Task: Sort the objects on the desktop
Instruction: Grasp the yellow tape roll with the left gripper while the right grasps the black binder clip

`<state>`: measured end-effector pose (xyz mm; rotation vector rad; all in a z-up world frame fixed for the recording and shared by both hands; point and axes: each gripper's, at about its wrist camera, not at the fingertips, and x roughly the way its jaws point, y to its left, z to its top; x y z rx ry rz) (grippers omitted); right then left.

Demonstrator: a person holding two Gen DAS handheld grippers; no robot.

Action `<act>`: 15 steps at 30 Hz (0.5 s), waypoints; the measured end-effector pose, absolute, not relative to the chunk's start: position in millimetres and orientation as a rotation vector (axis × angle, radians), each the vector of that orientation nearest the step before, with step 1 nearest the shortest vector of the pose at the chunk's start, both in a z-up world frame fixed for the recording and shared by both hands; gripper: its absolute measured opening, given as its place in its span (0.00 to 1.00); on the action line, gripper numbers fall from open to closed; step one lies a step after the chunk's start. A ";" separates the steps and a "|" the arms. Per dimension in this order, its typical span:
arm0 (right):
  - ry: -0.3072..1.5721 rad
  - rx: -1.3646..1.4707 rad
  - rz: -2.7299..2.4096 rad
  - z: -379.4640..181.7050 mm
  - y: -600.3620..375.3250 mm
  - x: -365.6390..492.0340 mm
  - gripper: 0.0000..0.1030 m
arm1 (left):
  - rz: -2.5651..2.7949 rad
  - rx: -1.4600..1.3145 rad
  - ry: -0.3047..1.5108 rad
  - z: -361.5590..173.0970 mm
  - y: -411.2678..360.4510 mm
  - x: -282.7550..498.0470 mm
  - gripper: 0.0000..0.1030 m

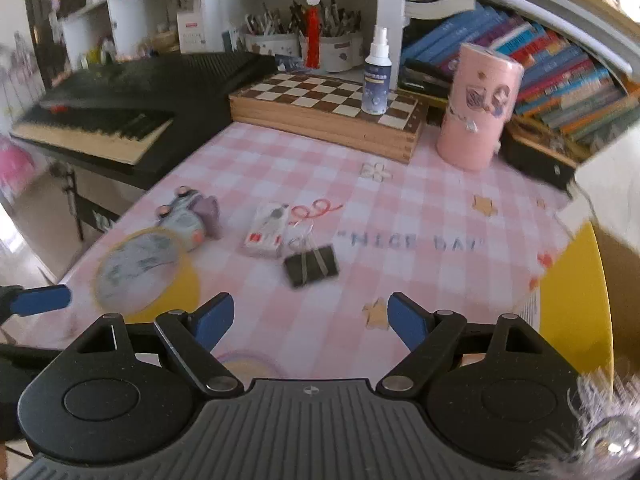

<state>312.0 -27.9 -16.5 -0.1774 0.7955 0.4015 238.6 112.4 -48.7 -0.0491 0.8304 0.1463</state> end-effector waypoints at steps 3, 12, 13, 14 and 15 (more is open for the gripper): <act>0.833 -0.201 0.427 -23.9 -19.2 334.9 0.81 | 0.158 -0.041 0.844 -55.0 112.0 251.7 0.80; 0.878 -0.278 0.504 -52.4 2.5 381.5 0.78 | 0.169 -0.015 0.864 -69.0 107.2 277.1 0.83; 0.887 -0.276 0.507 -55.3 3.2 384.5 0.77 | 0.170 -0.016 0.865 -70.1 107.4 279.2 0.83; 0.899 -0.273 0.507 -58.8 3.5 387.7 0.73 | 0.169 -0.017 0.865 -71.0 107.7 281.3 0.84; 0.908 -0.269 0.507 -61.1 3.4 389.5 0.70 | 0.168 -0.018 0.864 -71.8 108.3 283.0 0.84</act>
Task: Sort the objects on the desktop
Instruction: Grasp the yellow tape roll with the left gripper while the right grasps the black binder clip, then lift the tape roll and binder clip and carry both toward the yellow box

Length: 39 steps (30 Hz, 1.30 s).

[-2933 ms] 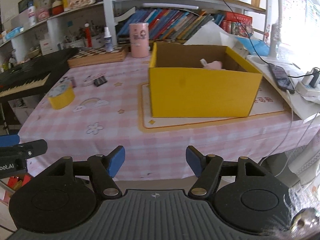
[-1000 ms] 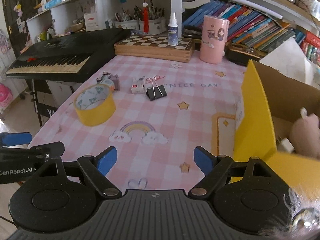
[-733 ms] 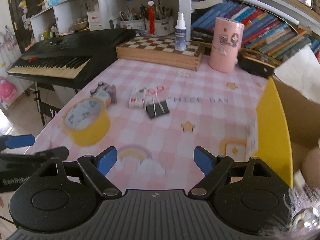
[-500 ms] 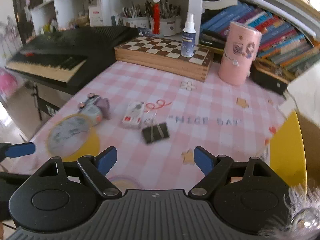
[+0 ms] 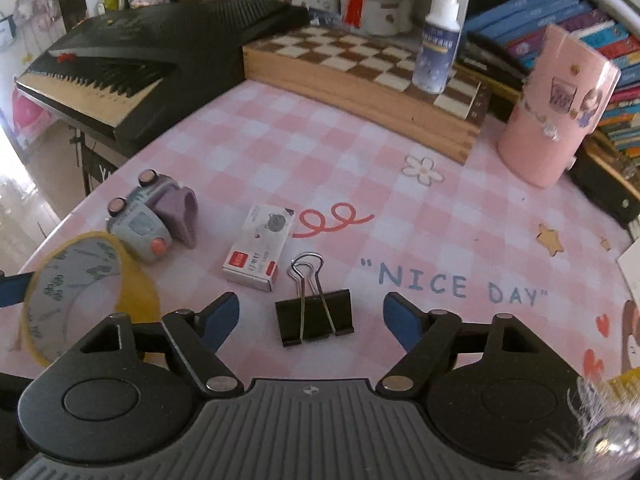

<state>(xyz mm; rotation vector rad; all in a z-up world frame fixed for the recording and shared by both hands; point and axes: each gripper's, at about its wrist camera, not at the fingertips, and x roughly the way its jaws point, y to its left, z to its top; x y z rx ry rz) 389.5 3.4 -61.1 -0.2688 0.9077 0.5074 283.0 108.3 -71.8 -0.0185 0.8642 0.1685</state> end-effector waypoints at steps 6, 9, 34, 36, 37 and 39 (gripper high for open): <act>0.912 -0.253 0.521 -63.5 0.5 389.9 0.39 | 0.156 -0.051 0.851 -73.1 113.2 282.5 0.82; 0.894 -0.244 0.517 -59.1 -1.6 385.9 0.39 | 0.141 -0.076 0.838 -67.7 114.8 277.8 0.82; 0.711 -0.103 0.507 17.9 -20.4 296.7 0.39 | 0.079 -0.079 0.636 6.5 114.4 195.8 0.82; 0.704 -0.102 0.506 21.4 -21.9 286.5 0.39 | 0.084 -0.089 0.622 11.4 118.4 185.7 0.82; 0.703 -0.101 0.507 22.4 -22.6 280.5 0.39 | 0.088 -0.095 0.614 14.3 120.9 179.7 0.82; 0.704 -0.104 0.504 22.7 -22.7 268.8 0.39 | 0.089 -0.108 0.600 19.4 125.2 168.6 0.82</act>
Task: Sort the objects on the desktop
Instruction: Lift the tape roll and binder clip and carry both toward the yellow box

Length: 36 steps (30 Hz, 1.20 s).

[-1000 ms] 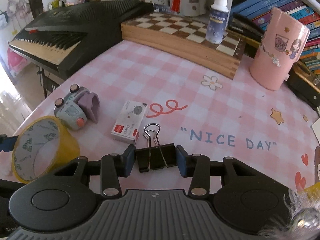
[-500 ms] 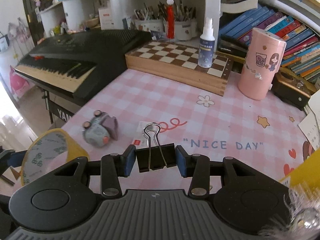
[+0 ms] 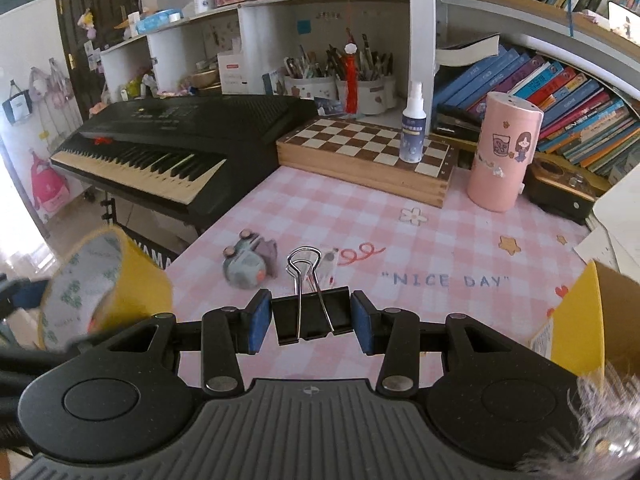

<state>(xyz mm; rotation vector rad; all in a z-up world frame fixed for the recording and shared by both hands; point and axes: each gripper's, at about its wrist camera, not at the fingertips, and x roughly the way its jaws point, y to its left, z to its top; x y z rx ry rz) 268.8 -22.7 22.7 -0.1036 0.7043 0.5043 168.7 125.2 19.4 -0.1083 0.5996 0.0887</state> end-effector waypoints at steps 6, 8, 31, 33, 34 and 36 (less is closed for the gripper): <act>0.717 -0.080 0.496 24.9 -23.1 227.8 0.39 | 0.048 -0.168 0.582 29.9 136.2 139.7 0.82; 0.714 -0.064 0.490 27.9 -24.1 213.7 0.39 | 0.029 -0.173 0.579 32.5 137.5 130.3 0.82; 0.729 0.018 0.370 17.6 -38.0 67.3 0.39 | -0.050 -0.111 0.628 20.4 133.4 15.8 0.82; 0.732 0.024 0.360 14.9 -39.6 57.9 0.39 | -0.057 -0.106 0.630 18.2 132.4 9.1 0.82; 0.734 0.027 0.354 13.9 -40.5 53.8 0.39 | -0.062 -0.103 0.634 17.2 131.6 6.1 0.82; 0.738 0.032 0.340 11.6 -43.4 44.3 0.39 | -0.074 -0.100 0.639 15.4 129.7 1.3 0.82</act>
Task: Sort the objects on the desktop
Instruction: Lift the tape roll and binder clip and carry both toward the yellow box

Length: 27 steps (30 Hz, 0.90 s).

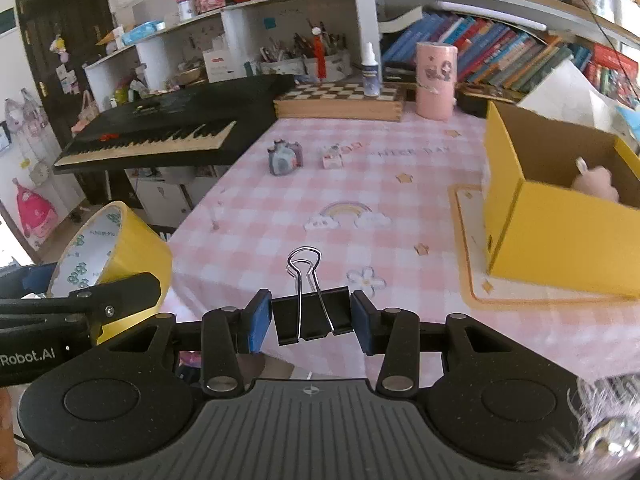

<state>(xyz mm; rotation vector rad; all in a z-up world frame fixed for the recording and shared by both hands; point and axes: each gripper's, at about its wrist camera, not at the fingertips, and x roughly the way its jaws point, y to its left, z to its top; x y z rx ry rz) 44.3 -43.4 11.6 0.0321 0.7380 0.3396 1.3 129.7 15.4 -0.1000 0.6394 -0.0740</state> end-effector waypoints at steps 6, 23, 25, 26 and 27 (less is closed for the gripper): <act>0.751 0.046 0.286 8.5 -56.0 21.0 0.39 | -0.142 -0.087 0.646 13.5 118.9 -4.7 0.82; 0.756 0.111 0.070 8.0 -118.7 -8.3 0.39 | -0.376 -0.028 0.653 10.1 53.8 7.0 0.82; 0.759 0.120 0.047 7.2 -128.0 -10.2 0.39 | -0.401 -0.022 0.659 9.6 43.7 9.7 0.82; 0.761 0.124 0.034 7.1 -133.3 -11.0 0.39 | -0.412 -0.018 0.661 9.2 38.8 10.7 0.82; 0.762 0.130 0.021 6.8 -138.7 -11.6 0.39 | -0.423 -0.013 0.664 8.9 33.7 12.0 0.82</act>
